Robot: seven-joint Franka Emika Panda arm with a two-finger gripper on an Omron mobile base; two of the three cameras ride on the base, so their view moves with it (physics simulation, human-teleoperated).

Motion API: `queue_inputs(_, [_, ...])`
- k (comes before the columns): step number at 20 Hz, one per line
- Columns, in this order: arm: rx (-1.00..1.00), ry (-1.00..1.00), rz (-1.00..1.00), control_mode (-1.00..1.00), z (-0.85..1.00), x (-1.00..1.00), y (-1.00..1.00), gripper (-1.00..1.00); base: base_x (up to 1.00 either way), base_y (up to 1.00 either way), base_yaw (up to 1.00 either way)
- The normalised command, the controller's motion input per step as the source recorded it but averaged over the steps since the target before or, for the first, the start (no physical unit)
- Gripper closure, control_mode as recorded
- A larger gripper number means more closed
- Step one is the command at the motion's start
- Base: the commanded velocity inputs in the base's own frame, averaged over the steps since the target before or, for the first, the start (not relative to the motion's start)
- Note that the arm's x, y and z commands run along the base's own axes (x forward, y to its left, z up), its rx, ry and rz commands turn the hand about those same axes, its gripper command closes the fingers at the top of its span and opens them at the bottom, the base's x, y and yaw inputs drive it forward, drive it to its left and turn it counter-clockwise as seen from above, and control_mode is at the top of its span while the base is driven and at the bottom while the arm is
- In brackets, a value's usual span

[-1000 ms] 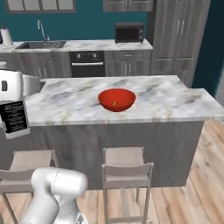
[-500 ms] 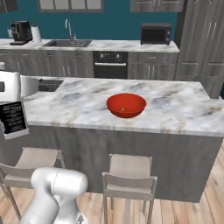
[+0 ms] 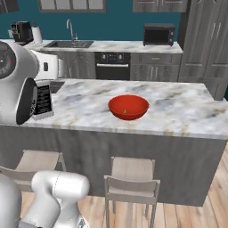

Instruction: There is a bowl on the dining counter. Grab a lemon wedge from the fridge and place it in the bowl. Then get the liquor bottle and glass cup from the cabinet and place them next to the bowl.

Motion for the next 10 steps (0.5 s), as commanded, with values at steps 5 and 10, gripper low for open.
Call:
queue_inputs(5, [-0.05, 0.00, 0.00, -1.00, -0.10, 1.00, -0.01, 1.00, 0.00, 0.00, 0.00])
queue_inputs(10, [-0.03, 0.00, 0.00, -1.00, 0.00, 0.94, -0.48, 1.00, 0.00, 0.00, 0.00])
